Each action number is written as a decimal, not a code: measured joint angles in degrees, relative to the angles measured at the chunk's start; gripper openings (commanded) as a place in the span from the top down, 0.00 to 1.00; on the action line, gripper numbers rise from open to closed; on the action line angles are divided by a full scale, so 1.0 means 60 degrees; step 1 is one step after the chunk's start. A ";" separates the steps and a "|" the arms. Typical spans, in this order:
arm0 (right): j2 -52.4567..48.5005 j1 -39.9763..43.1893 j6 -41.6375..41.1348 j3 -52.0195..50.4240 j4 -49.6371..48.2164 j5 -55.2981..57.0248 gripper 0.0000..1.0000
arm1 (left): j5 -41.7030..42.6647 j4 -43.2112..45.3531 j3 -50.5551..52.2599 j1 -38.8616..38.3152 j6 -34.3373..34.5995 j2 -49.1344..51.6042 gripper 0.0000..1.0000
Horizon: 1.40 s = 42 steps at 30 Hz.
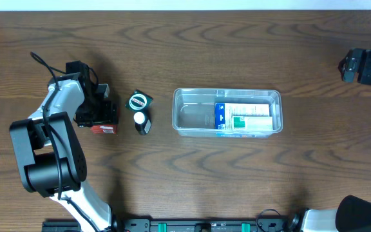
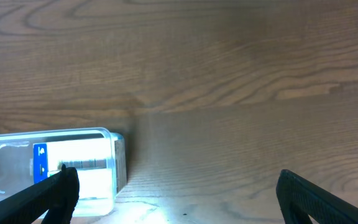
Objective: Pack container
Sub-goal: 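Grasp red Panadol box with left gripper and lift it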
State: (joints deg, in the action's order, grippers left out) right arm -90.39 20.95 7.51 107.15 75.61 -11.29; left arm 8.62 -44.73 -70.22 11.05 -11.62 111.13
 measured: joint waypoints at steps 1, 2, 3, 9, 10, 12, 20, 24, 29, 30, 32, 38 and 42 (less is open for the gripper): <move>0.0000 0.0000 0.0000 0.0000 0.0000 -0.0004 0.01 | 0.0000 0.0004 0.0000 0.0000 0.0186 0.0000 0.30; 0.0000 0.0000 0.0000 0.0000 0.0000 -0.0004 0.01 | 0.0000 0.0000 -0.0004 0.0000 0.0459 0.0000 0.30; 0.0000 -0.0004 0.0000 0.0000 0.0000 -0.0004 0.01 | 0.0000 -0.0004 -0.0011 0.0000 0.0674 -0.0004 0.30; 0.0000 0.0000 0.0000 0.0000 0.0000 -0.0004 0.01 | 0.0004 -0.0375 -0.0270 0.0000 0.1785 -0.0138 0.31; 0.0000 0.0000 0.0000 0.0000 0.0000 0.0000 0.01 | 0.0000 -0.0459 -0.0328 0.0000 0.1894 -0.0215 0.31; 0.0000 0.0000 0.0000 0.0000 0.0000 -0.0004 0.01 | 0.0018 -0.0648 -0.0495 0.0000 0.2098 -0.0539 0.31; 0.0000 -0.0004 0.0000 0.0000 0.0000 -0.0004 0.01 | 0.1242 -0.0787 -0.1126 0.0000 0.2437 -0.2477 0.32; 0.0000 -0.0004 0.0000 0.0000 0.0000 0.0000 0.01 | 0.2830 -0.0506 -0.1147 -0.0004 0.2473 -0.3373 0.32; 0.0000 -0.0004 0.0000 0.0000 0.0000 0.0000 0.01 | 0.4699 -0.0098 -0.1155 -0.0423 0.2714 -0.4175 0.31; 0.0000 -0.0004 0.0000 0.0000 0.0000 -0.0004 0.01 | 0.4936 0.0000 -0.1155 -0.0648 0.2809 -0.4291 0.31; 0.0000 0.0000 0.0000 0.0000 0.0000 0.0000 0.01 | 0.5260 0.0226 -0.1158 -0.1217 0.2958 -0.4433 0.32; 0.0000 -0.0004 0.0000 0.0000 0.0000 -0.0004 0.01 | 0.5049 0.1118 -0.1158 -0.3340 0.3490 -0.4452 0.32; 0.0000 0.0000 0.0000 0.0000 0.0000 0.0000 0.01 | 0.3585 0.1315 -0.1158 -0.4772 0.4000 -0.4433 0.32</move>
State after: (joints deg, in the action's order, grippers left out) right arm -90.39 20.95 7.51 107.15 75.61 -11.29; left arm 30.13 -36.84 -77.17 -17.58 12.38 84.53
